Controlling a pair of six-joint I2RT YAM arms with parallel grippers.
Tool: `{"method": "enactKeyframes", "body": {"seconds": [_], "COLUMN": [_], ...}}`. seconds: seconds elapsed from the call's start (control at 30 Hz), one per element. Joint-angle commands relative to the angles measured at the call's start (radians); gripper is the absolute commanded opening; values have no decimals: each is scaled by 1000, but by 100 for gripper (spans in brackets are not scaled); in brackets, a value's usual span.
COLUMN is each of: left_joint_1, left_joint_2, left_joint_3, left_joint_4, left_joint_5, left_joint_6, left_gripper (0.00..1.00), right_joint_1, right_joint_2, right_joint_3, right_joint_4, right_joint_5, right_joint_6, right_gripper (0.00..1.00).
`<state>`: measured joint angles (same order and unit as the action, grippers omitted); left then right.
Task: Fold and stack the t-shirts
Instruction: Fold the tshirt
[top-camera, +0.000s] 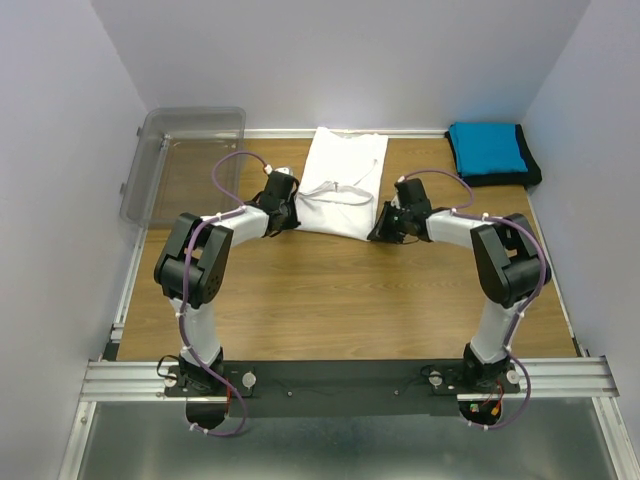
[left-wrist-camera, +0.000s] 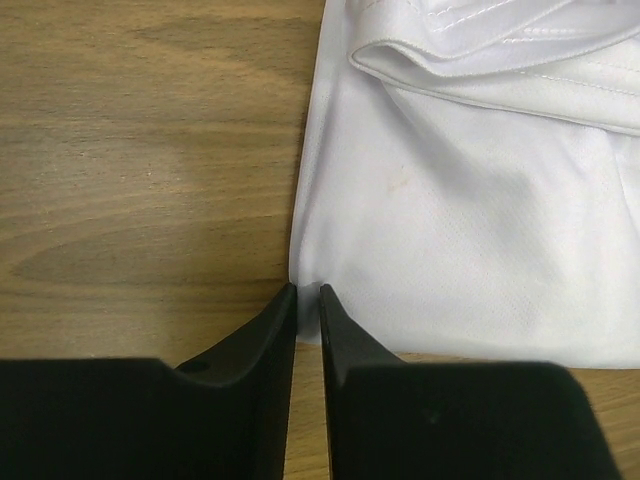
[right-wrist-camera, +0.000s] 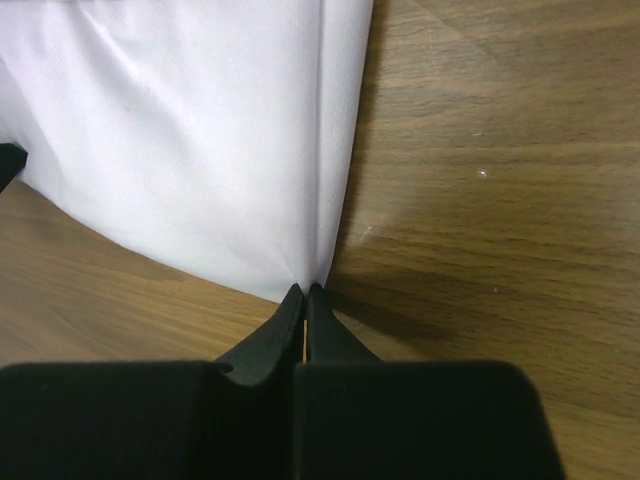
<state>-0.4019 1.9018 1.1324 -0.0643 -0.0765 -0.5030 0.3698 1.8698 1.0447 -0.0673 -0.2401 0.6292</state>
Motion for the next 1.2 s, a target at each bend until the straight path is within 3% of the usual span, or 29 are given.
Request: {"method": "enactKeyframes", "body": {"seconds": [0.0,0.27,0.4,0.67,0.8,0.87,1.0,1.17], "left_joint_1": [-14,-29,-58,-219,-235,-233,-238,-239], "left_joint_2": [31,-33,-107,-260,-287,-287,-285,-293], "left_joint_3": [-45,-100,-201,-401,-405,-405,-399,-399], "left_joint_4": [-89,-144,-216,-258,-269,-269,-273,-276], "left_joint_5": [-6,35,50,122,109,110,103,106], "left_joint_6": [-17,-37,-65,-138,-137,-140,-131,-123], "left_gripper": [18,3,3,4,4,4,4,4], "right_joint_1": [-3,-5,-3,3,3,3,1,1], "right_joint_2": [3,-89,-182,-363,-469,-506,-492,-402], "right_joint_3": [-61,-207,-320,-514,-460,-378,-240,-114], "right_joint_4": [6,0,-43,-239,-305,-333,-338,-338], "right_joint_5": [48,24,-39,-114,-30,21,134,160], "right_joint_6": [-9,1,23,29,-61,-120,-201,-367], "right_gripper": [1,1,1,2,28,35,37,40]}}
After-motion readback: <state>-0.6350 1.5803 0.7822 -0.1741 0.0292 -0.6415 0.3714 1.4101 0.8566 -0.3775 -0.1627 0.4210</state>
